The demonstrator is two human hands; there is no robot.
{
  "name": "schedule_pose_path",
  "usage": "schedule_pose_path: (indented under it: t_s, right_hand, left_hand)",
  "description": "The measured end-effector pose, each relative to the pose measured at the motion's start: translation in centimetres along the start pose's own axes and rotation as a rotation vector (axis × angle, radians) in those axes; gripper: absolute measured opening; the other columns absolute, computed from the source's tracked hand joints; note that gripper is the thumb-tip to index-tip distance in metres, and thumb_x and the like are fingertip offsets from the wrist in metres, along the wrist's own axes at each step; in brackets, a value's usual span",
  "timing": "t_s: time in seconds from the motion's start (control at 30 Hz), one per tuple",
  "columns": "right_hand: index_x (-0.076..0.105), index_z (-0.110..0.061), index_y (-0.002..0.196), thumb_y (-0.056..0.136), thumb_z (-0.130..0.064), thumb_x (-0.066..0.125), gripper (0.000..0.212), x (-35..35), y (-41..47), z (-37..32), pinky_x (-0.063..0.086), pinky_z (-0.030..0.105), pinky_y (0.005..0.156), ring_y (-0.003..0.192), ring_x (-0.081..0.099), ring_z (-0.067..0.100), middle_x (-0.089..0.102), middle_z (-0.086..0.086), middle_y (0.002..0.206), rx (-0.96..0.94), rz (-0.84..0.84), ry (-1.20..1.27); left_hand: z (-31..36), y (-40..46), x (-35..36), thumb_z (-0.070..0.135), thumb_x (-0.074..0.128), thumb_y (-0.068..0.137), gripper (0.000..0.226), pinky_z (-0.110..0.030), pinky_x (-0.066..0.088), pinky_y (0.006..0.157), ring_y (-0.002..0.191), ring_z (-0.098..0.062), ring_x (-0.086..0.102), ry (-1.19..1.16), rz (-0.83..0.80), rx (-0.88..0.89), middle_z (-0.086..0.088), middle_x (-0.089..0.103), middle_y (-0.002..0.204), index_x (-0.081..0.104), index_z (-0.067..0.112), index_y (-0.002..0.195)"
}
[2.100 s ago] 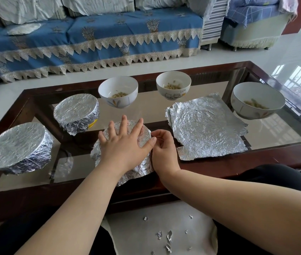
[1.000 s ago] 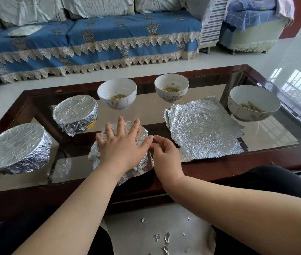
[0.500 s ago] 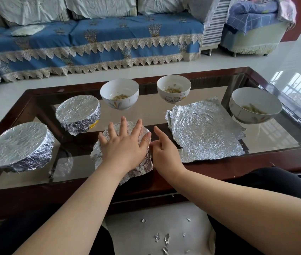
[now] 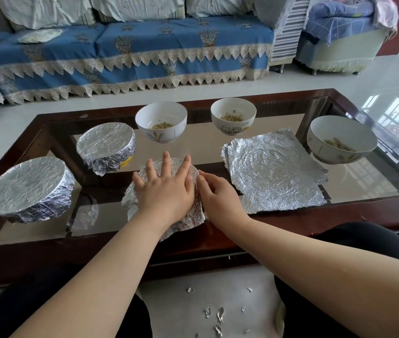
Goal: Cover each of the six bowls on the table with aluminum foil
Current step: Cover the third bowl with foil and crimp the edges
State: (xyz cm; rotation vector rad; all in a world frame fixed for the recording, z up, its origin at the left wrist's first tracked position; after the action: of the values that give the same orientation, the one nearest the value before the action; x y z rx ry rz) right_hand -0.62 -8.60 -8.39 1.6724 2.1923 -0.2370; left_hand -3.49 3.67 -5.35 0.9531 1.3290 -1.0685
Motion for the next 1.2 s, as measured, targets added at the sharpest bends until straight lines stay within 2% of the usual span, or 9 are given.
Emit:
schedule_pose_path:
  t_s: [0.1,0.23,0.43,0.57,0.7,0.8,0.93,1.03,1.2]
  right_hand:
    - [0.067,-0.022,0.116,0.097,-0.038,0.049,0.031,0.1,0.2,0.3,0.037,0.029,0.063,0.065,0.045,0.013,0.053,-0.005,0.064,-0.001,0.000,-0.043]
    - [0.062,-0.023,0.127,0.095,-0.032,0.051,0.035,-0.2,1.3,0.1,0.037,0.025,0.067,0.064,0.047,0.009,0.057,-0.002,0.074,-0.016,-0.029,-0.087]
    - [0.055,-0.020,0.134,0.099,-0.031,0.049,0.037,-1.4,3.4,-0.5,0.042,0.017,0.058,0.058,0.053,-0.001,0.062,-0.008,0.070,-0.020,-0.075,-0.150]
    - [0.053,-0.015,0.123,0.100,-0.038,0.044,0.033,-1.1,3.1,0.2,0.051,0.037,0.082,0.090,0.063,0.018,0.066,0.000,0.102,0.043,0.004,-0.039]
    - [0.054,-0.012,0.111,0.102,-0.035,0.042,0.027,-0.7,1.8,0.7,0.045,0.033,0.070,0.071,0.054,0.012,0.057,-0.007,0.080,0.049,0.009,0.008]
    - [0.053,-0.014,0.104,0.102,-0.030,0.042,0.020,-0.4,1.3,1.0,0.040,0.029,0.066,0.065,0.049,0.007,0.057,-0.005,0.079,0.025,0.017,0.039]
    - [0.053,-0.021,0.093,0.101,-0.023,0.045,0.011,-0.2,1.3,1.1,0.034,0.022,0.060,0.064,0.045,0.002,0.055,-0.003,0.081,-0.007,0.044,0.110]
    - [0.053,-0.030,0.085,0.101,-0.020,0.047,0.019,-0.2,1.0,1.2,0.033,0.016,0.057,0.055,0.047,-0.005,0.053,-0.016,0.068,0.009,0.043,0.181]
    - [0.061,-0.019,0.099,0.100,-0.022,0.050,0.012,0.2,0.8,1.6,0.040,0.017,0.060,0.055,0.051,-0.006,0.058,-0.020,0.061,0.017,0.076,0.254]
  left_hand:
    - [0.1,-0.1,-0.1,0.048,0.012,0.103,0.055,-0.064,0.007,0.115,0.150,-0.042,-0.001,0.001,-0.007,-0.014,-0.005,-0.006,0.167,-0.002,0.045,0.156]
    - [0.2,-0.1,-0.5,0.049,0.010,0.103,0.055,-0.064,0.005,0.115,0.150,-0.042,-0.003,-0.033,-0.047,-0.068,-0.006,-0.006,0.167,-0.002,0.044,0.156]
    - [-1.1,-0.8,-2.5,0.066,0.004,0.097,0.063,-0.055,0.019,0.114,0.149,-0.039,0.012,-0.089,-0.113,-0.082,-0.004,0.007,0.167,-0.002,0.044,0.156]
    - [-1.6,-1.5,-2.7,0.074,0.000,0.090,0.073,-0.051,0.028,0.108,0.140,-0.040,0.030,0.073,-0.044,-0.063,-0.006,0.026,0.161,-0.003,0.043,0.156]
    - [-1.6,-1.6,-2.2,0.079,-0.008,0.078,0.084,-0.048,0.028,0.105,0.133,-0.037,0.036,0.184,0.017,-0.035,-0.009,0.036,0.151,-0.001,0.047,0.155]
    - [-1.7,-1.4,-1.7,0.083,-0.013,0.069,0.092,-0.056,0.015,0.115,0.145,-0.041,0.018,0.164,-0.002,-0.018,-0.011,0.024,0.158,-0.002,0.050,0.154]
    - [-2.1,-0.7,-1.3,0.084,-0.006,0.075,0.085,-0.061,-0.005,0.119,0.149,-0.040,-0.021,0.092,-0.043,0.097,-0.002,-0.019,0.165,-0.008,0.051,0.153]
    - [-2.1,-0.2,-1.0,0.082,-0.007,0.074,0.086,-0.055,-0.009,0.121,0.149,-0.032,-0.025,0.050,-0.069,0.200,0.004,-0.024,0.164,-0.011,0.050,0.153]
    - [-2.1,0.5,-0.5,0.079,-0.005,0.077,0.077,-0.053,-0.006,0.122,0.151,-0.029,-0.018,0.005,-0.099,0.260,0.008,-0.018,0.165,-0.010,0.056,0.151]
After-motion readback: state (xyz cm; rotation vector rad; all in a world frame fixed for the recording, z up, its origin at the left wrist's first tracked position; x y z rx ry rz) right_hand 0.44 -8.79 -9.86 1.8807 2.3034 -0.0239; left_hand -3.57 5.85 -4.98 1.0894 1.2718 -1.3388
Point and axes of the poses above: each hand's wrist, its own y-axis towards the middle knuckle, its own x-axis out of the palm, z = x × y, the point moved 2 cm from there along y, towards the middle knuckle
